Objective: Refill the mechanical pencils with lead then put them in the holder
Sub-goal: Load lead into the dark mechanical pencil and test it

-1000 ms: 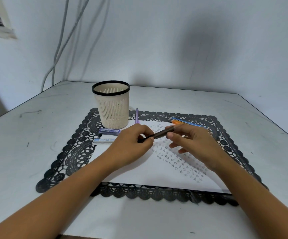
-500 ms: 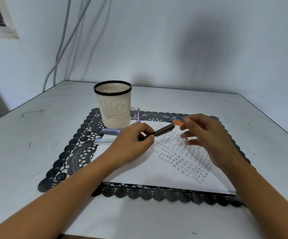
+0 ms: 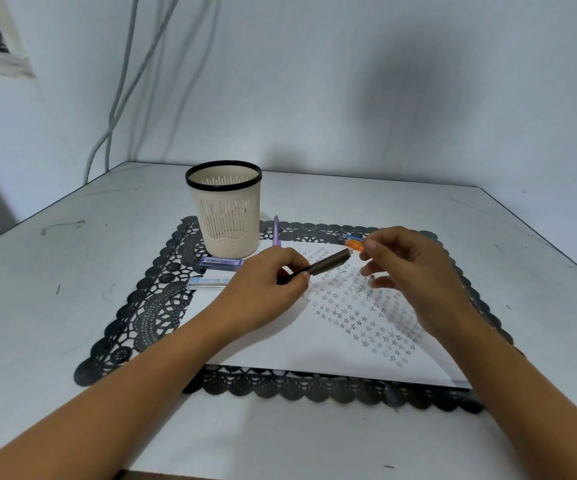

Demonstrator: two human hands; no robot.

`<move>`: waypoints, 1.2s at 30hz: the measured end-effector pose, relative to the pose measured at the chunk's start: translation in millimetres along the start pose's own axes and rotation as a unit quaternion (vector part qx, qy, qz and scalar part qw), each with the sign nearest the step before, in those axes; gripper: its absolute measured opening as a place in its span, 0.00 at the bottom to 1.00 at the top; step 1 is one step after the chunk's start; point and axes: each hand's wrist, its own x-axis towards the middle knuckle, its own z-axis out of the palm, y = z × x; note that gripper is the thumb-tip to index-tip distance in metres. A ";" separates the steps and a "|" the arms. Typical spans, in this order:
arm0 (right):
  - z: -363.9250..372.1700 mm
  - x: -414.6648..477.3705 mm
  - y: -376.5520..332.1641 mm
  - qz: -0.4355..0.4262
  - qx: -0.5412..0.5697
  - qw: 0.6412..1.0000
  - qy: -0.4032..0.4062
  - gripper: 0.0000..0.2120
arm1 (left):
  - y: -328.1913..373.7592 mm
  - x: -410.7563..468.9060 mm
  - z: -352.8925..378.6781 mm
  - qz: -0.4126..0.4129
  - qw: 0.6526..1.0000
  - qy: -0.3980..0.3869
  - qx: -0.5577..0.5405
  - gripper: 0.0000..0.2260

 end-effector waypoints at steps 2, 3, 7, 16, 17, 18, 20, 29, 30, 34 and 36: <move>-0.8 0.8 -0.5 0.008 0.015 1.000 0.003 0.03 | 0.1 0.2 0.0 0.000 1.000 0.001 0.000 0.07; -1.0 1.3 -0.5 0.011 0.019 1.000 0.004 0.03 | -0.2 0.2 0.1 0.001 1.000 0.001 0.001 0.07; -0.4 1.1 0.0 0.021 0.047 0.999 0.001 0.03 | -0.4 -0.3 0.4 0.006 1.000 0.005 -0.001 0.05; 5.3 -2.2 4.5 0.011 0.026 0.999 -0.016 0.02 | -0.4 -0.1 1.2 0.022 1.000 0.011 -0.011 0.07; 5.8 -2.3 4.9 0.001 0.015 1.000 -0.011 0.03 | -0.9 0.0 1.3 0.021 1.000 0.012 -0.012 0.07; 6.4 -2.7 5.2 -0.013 0.000 1.000 -0.005 0.03 | -1.3 0.2 1.3 0.018 1.000 0.012 -0.013 0.06; 7.8 -3.8 5.7 -0.053 -0.048 0.997 0.007 0.05 | -2.2 0.5 1.6 0.013 1.000 0.015 -0.017 0.06; 9.7 -1.1 20.3 -0.288 -0.322 0.901 0.039 0.12 | -3.5 1.7 0.3 -0.008 1.000 0.019 -0.004 0.07; 8.7 -0.3 20.5 -0.292 -0.328 0.898 0.038 0.13 | -3.2 1.7 0.3 -0.010 1.000 0.019 -0.004 0.06; 1.8 3.8 20.0 -0.252 -0.316 0.913 0.060 0.11 | -1.8 1.6 0.3 -0.017 1.000 0.018 -0.008 0.04; -4.2 9.1 23.1 -0.195 -0.330 0.920 0.075 0.11 | -1.4 1.3 0.5 -0.016 1.000 0.019 -0.008 0.05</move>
